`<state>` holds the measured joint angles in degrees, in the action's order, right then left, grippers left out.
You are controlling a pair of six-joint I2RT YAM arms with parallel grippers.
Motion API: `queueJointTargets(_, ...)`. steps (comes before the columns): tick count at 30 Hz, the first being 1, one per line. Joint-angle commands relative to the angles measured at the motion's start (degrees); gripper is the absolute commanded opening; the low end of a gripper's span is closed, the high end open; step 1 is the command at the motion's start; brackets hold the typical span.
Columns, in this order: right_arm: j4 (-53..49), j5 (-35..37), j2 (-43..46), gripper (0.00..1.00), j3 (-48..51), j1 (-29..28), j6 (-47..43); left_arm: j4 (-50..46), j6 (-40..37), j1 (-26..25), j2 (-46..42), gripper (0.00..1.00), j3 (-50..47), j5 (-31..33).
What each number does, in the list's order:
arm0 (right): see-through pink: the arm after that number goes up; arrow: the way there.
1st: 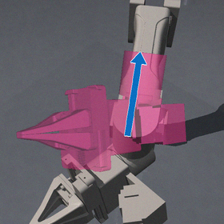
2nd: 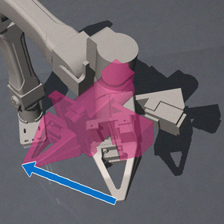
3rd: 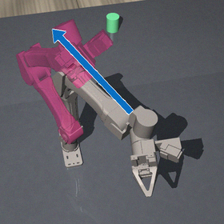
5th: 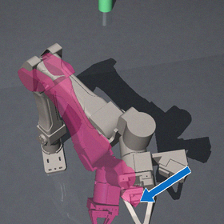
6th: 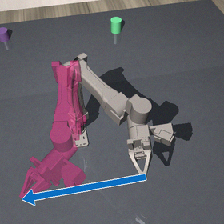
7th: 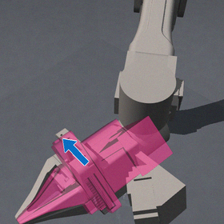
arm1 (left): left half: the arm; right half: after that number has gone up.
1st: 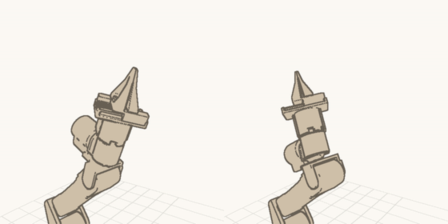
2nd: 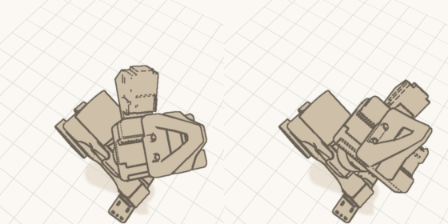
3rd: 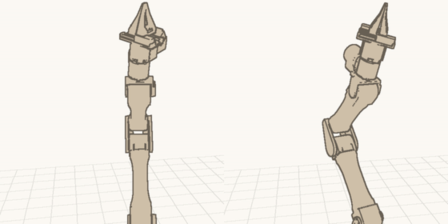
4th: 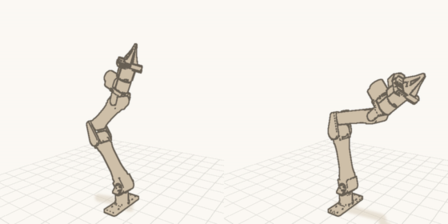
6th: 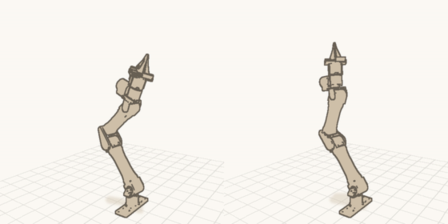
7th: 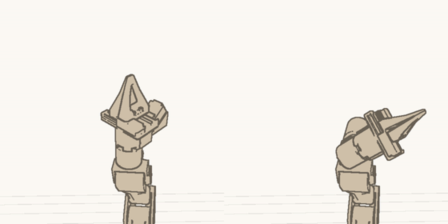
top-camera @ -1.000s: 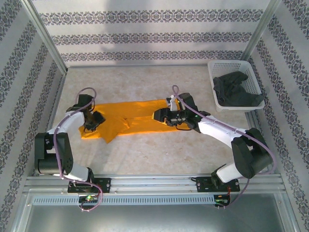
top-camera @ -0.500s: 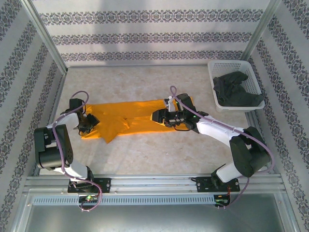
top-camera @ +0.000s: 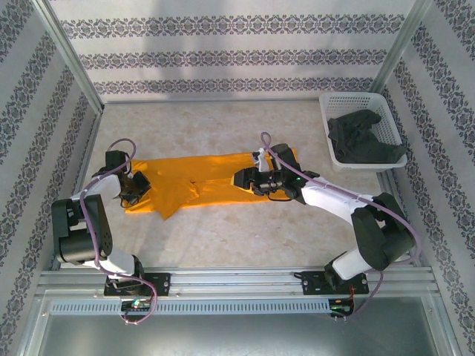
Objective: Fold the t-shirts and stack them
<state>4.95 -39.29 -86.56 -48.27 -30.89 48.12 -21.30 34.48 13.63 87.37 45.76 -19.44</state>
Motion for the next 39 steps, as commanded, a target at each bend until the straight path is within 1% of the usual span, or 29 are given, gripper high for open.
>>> queueJointTargets(1, -0.3, 0.1, -0.6, 0.52, -1.7, 0.2, 0.2, -2.3, -1.3, 0.4, -1.5, 0.00, 0.3, 1.0)
queueJointTargets(9, -0.6, 0.6, 0.0, 0.52, -1.3, 0.7, 0.2, -6.4, -1.3, 0.4, -3.7, 0.00, 4.3, 3.6)
queueJointTargets(13, -0.7, 0.6, 0.1, 0.52, -1.2, 0.8, 0.3, -8.9, -0.9, 0.4, -2.8, 0.00, 8.0, 5.0)
queueJointTargets(25, -1.4, 1.1, 1.9, 0.51, 0.5, 1.1, 0.4, -13.3, -3.7, 0.6, 9.6, 0.00, 22.2, 7.2)
queueJointTargets(33, -2.4, 1.8, 3.8, 0.52, 1.9, 1.5, 0.2, -13.5, -6.5, 0.6, 17.8, 0.00, 28.3, 10.2)
queueJointTargets(34, -2.6, 2.1, 4.0, 0.52, 2.2, 1.5, 0.2, -13.6, -6.6, 0.5, 18.6, 0.02, 28.9, 10.4)
queueJointTargets(36, -3.4, 2.9, 4.7, 0.52, 2.6, 2.0, -0.2, -13.7, -6.7, 0.6, 19.9, 0.11, 29.5, 10.8)
queueJointTargets(38, -5.0, 4.3, 5.4, 0.51, 2.8, 3.0, -1.1, -14.2, -6.5, 0.4, 19.9, 0.32, 29.6, 11.8)
queueJointTargets(39, -6.5, 5.3, 5.7, 0.50, 2.6, 3.6, -1.8, -14.2, -6.2, 0.4, 19.2, 0.38, 29.3, 12.7)
